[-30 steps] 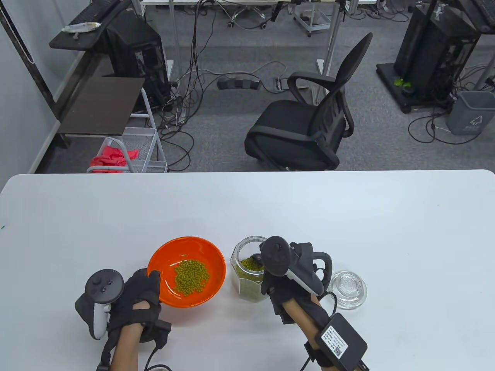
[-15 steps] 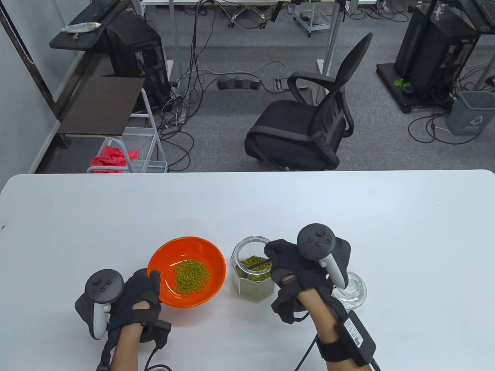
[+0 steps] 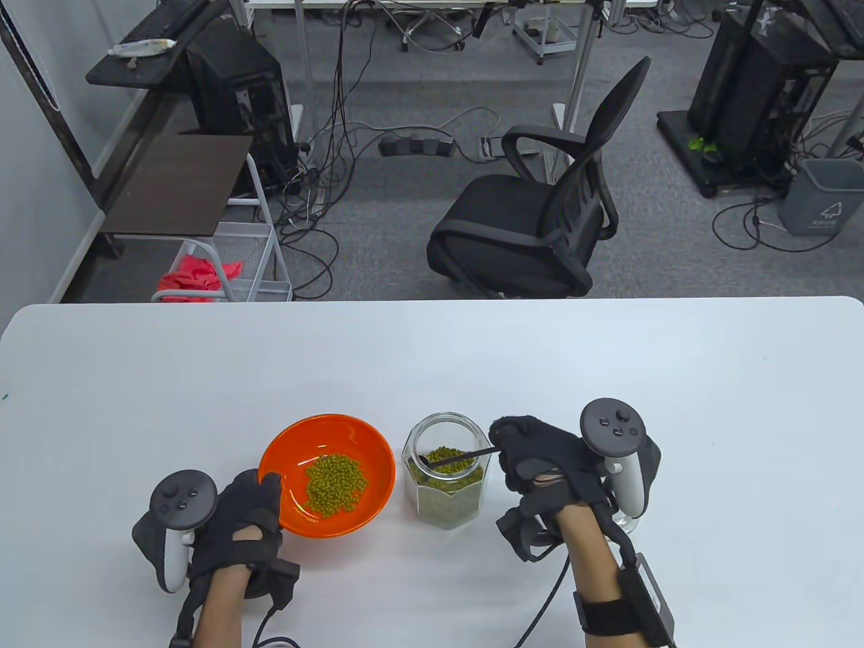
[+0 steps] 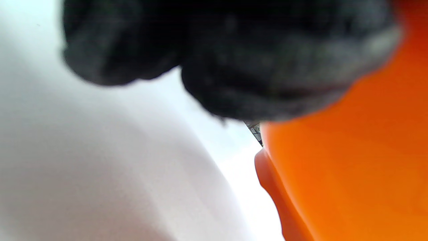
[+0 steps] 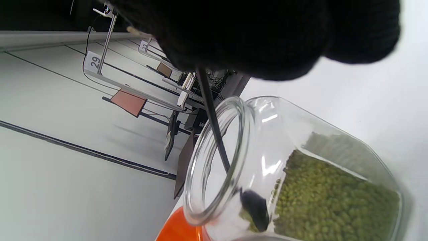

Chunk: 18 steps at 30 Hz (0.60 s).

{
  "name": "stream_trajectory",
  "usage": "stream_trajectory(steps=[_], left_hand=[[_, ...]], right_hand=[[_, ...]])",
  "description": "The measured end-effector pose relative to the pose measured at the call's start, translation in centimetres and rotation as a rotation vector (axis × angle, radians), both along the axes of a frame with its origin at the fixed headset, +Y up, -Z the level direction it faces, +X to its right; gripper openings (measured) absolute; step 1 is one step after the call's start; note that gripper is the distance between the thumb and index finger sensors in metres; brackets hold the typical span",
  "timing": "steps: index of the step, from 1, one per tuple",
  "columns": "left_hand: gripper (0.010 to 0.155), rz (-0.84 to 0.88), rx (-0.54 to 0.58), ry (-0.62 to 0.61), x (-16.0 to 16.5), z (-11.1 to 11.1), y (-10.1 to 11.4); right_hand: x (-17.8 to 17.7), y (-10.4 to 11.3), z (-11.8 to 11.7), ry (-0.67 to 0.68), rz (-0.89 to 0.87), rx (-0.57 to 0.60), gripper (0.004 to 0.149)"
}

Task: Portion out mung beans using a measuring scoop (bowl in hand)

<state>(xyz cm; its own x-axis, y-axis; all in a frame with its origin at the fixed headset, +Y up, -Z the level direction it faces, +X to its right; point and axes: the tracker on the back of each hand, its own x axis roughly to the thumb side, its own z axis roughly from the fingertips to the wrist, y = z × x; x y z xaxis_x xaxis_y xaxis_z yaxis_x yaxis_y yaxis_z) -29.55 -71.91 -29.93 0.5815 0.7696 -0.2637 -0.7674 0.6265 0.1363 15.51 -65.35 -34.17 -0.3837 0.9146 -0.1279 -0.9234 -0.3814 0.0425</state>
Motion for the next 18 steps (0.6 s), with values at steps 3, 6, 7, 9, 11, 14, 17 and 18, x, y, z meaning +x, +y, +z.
stream_trajectory(steps=[3, 6, 7, 9, 11, 14, 17, 18], left_hand=[[0.052, 0.0, -0.001, 0.0, 0.0, 0.0, 0.0], [0.052, 0.0, -0.001, 0.001, 0.0, 0.0, 0.0], [0.052, 0.0, -0.001, 0.001, 0.0, 0.0, 0.0], [0.052, 0.0, 0.0, 0.001, 0.0, 0.0, 0.0], [0.052, -0.001, 0.0, 0.0, 0.0, 0.0, 0.0], [0.052, -0.002, -0.001, 0.0, 0.0, 0.0, 0.0], [0.052, -0.002, 0.0, 0.0, 0.0, 0.0, 0.0], [0.052, -0.001, 0.0, 0.0, 0.0, 0.0, 0.0]], right_hand=[[0.5, -0.5, 0.2, -0.015, -0.046, -0.006, 0.039], [0.8, -0.8, 0.2, -0.025, -0.082, -0.02, 0.039], [0.9, -0.9, 0.2, -0.025, -0.086, -0.022, 0.039], [1.1, -0.9, 0.3, -0.031, -0.095, -0.018, 0.039], [1.2, -0.9, 0.3, -0.032, -0.099, -0.019, 0.039], [1.4, -1.0, 0.4, -0.037, -0.113, -0.024, 0.039], [1.7, -1.1, 0.5, -0.045, -0.135, -0.031, 0.039], [1.8, -1.1, 0.5, -0.045, -0.141, -0.033, 0.039]])
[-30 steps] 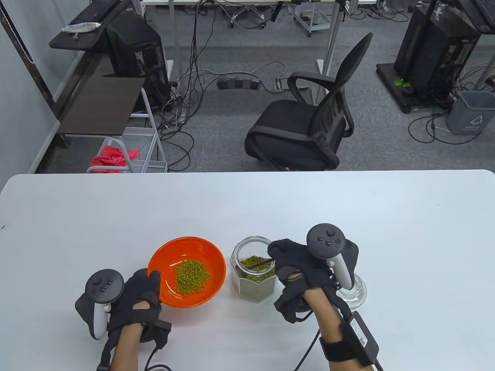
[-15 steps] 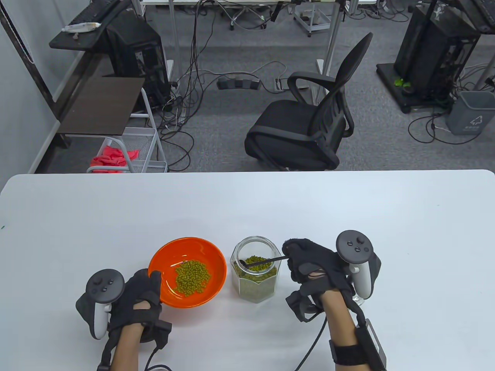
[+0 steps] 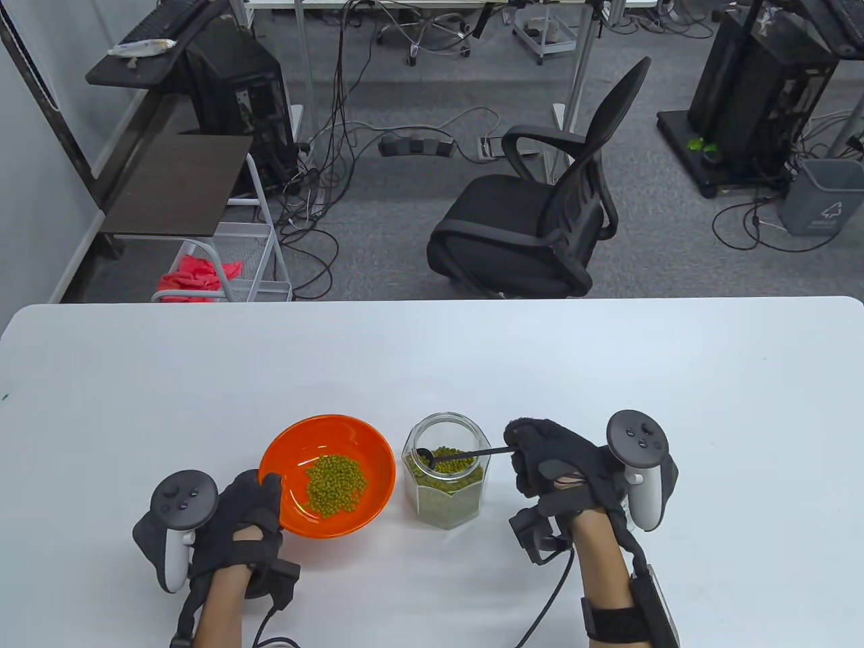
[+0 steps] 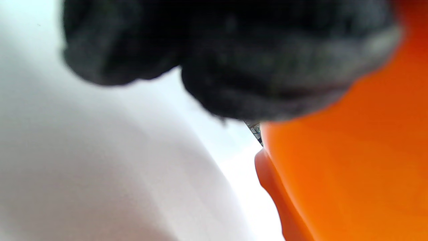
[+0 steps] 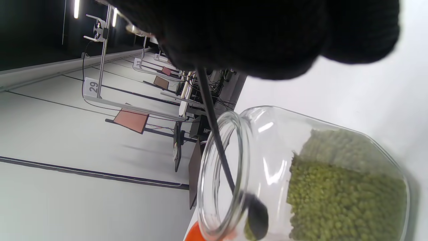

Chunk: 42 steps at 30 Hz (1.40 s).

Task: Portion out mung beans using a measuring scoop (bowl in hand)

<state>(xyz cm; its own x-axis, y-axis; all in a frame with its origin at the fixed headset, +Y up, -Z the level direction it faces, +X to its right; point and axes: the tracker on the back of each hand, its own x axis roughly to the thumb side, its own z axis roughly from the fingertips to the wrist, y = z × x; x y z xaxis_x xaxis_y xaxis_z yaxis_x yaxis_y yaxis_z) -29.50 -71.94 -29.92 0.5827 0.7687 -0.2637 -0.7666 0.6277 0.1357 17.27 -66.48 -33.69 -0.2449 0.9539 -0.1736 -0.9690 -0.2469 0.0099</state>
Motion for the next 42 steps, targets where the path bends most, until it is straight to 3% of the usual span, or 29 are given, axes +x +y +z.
stream_trajectory(steps=[17, 29, 42], left_hand=[[0.052, -0.002, 0.001, -0.005, 0.1, 0.0, 0.0], [0.052, -0.001, 0.001, -0.004, 0.1, 0.0, -0.1], [0.052, -0.002, 0.002, -0.009, 0.1, -0.1, -0.1]], right_hand=[[1.7, 0.2, 0.5, -0.038, -0.064, -0.013, 0.039], [3.4, 2.0, 1.6, -0.077, -0.108, 0.043, 0.039], [-0.7, 3.2, 2.0, 0.083, -0.162, 0.116, 0.04]])
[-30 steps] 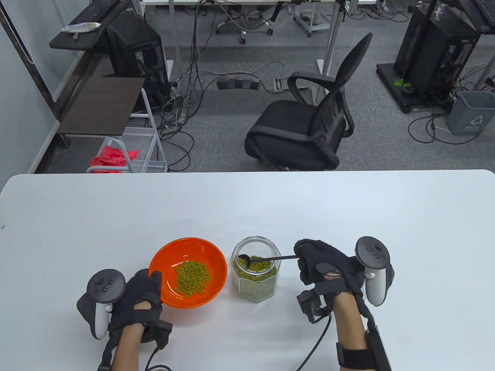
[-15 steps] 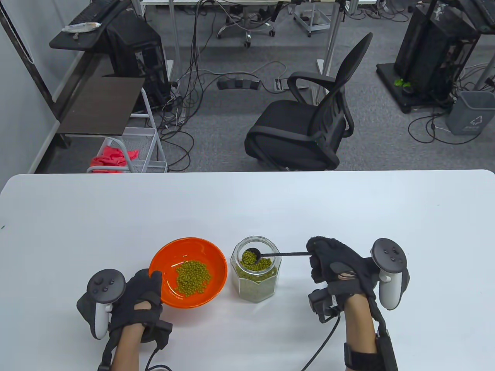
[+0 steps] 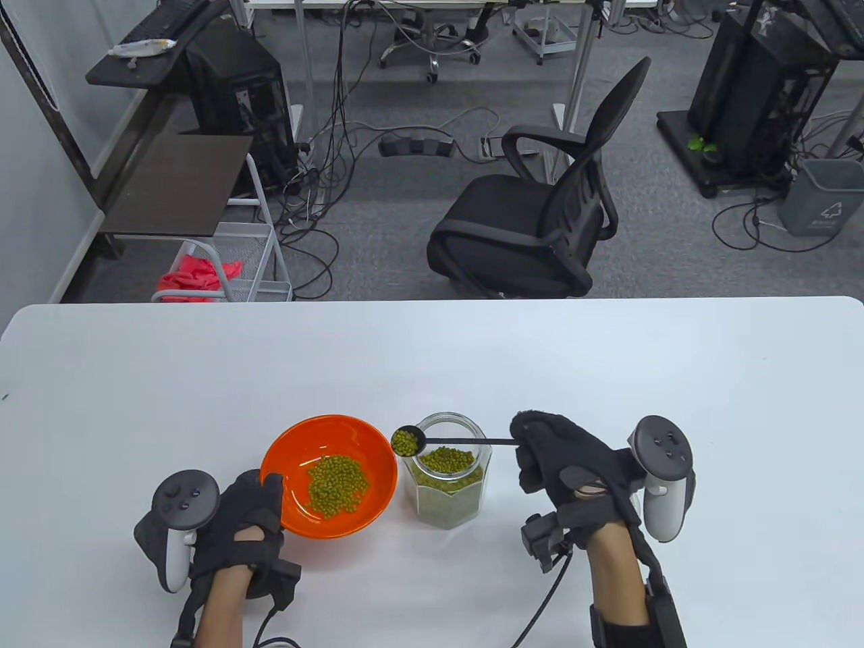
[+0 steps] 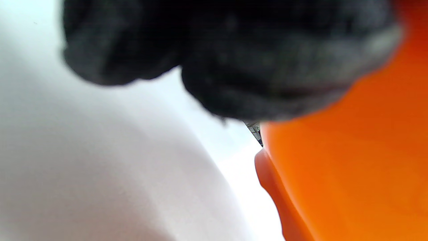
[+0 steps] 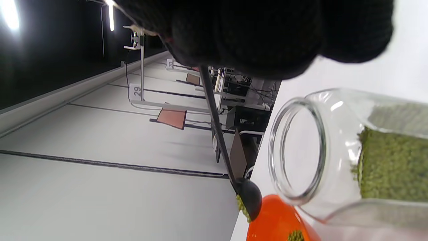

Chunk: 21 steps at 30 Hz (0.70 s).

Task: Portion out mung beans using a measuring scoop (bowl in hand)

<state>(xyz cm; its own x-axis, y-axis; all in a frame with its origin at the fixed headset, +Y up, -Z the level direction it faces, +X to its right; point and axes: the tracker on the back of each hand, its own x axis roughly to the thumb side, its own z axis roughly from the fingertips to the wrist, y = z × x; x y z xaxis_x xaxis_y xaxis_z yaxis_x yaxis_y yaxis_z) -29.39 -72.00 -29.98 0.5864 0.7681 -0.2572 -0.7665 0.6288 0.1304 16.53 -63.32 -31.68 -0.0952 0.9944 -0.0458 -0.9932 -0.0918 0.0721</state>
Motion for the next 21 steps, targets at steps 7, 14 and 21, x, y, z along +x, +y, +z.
stream_trajectory(steps=[7, 14, 21], left_hand=[[0.052, 0.002, 0.0, -0.002, 0.0, 0.0, 0.0], [0.052, 0.003, -0.001, -0.003, 0.1, 0.0, 0.0], [0.052, 0.003, -0.001, -0.002, 0.0, 0.0, 0.0]], right_hand=[[-3.3, -0.2, 0.2, 0.091, 0.032, 0.011, 0.041], [-7.2, -1.0, 0.6, 0.146, 0.096, 0.071, 0.042], [-10.1, -1.5, 1.4, 0.178, 0.222, 0.141, 0.043]])
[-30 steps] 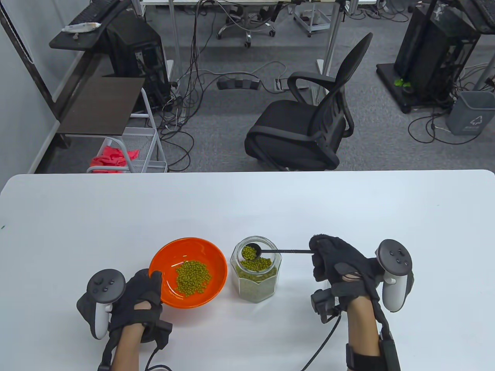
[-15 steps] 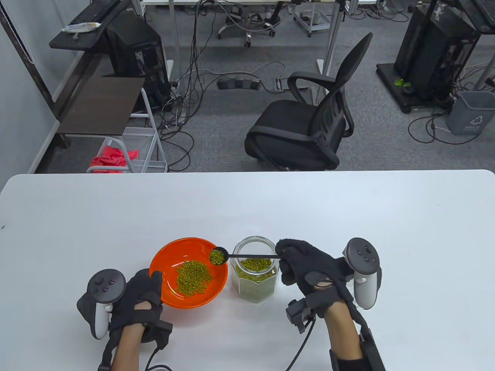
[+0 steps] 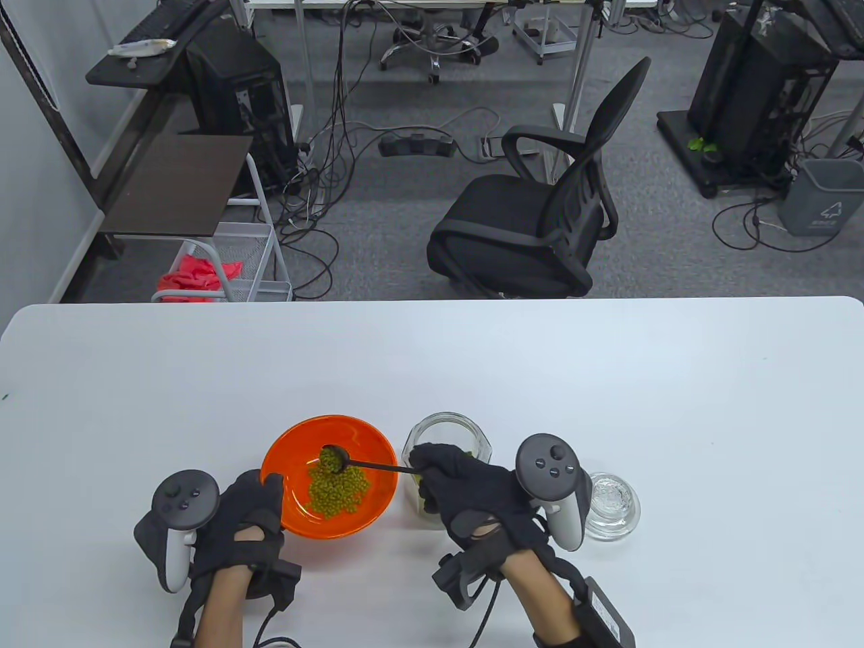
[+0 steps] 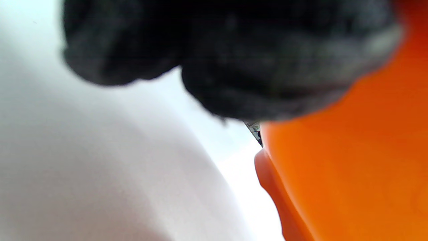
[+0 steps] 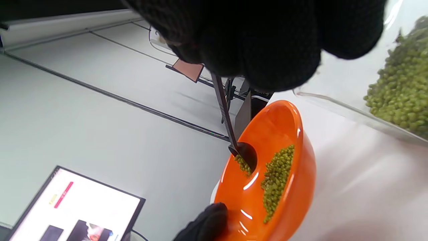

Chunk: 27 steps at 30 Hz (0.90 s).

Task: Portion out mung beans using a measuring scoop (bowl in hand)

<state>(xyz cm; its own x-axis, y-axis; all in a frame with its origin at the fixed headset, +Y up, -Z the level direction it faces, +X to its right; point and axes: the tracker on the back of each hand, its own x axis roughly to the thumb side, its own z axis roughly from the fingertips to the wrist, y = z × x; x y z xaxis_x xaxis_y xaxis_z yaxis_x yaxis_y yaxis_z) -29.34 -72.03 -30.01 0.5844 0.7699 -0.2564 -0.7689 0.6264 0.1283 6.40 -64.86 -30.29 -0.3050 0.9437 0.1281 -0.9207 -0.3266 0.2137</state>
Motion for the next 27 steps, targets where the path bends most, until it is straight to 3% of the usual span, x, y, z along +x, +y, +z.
stream_trajectory(steps=[13, 27], left_hand=[[0.052, 0.0, 0.0, -0.002, 0.0, 0.0, 0.0], [0.052, 0.0, -0.001, -0.001, 0.0, 0.0, -0.1]], right_hand=[[-1.1, 0.8, 0.8, 0.034, 0.108, 0.11, 0.041], [2.0, 3.3, 1.2, -0.061, 0.052, 0.166, 0.041]])
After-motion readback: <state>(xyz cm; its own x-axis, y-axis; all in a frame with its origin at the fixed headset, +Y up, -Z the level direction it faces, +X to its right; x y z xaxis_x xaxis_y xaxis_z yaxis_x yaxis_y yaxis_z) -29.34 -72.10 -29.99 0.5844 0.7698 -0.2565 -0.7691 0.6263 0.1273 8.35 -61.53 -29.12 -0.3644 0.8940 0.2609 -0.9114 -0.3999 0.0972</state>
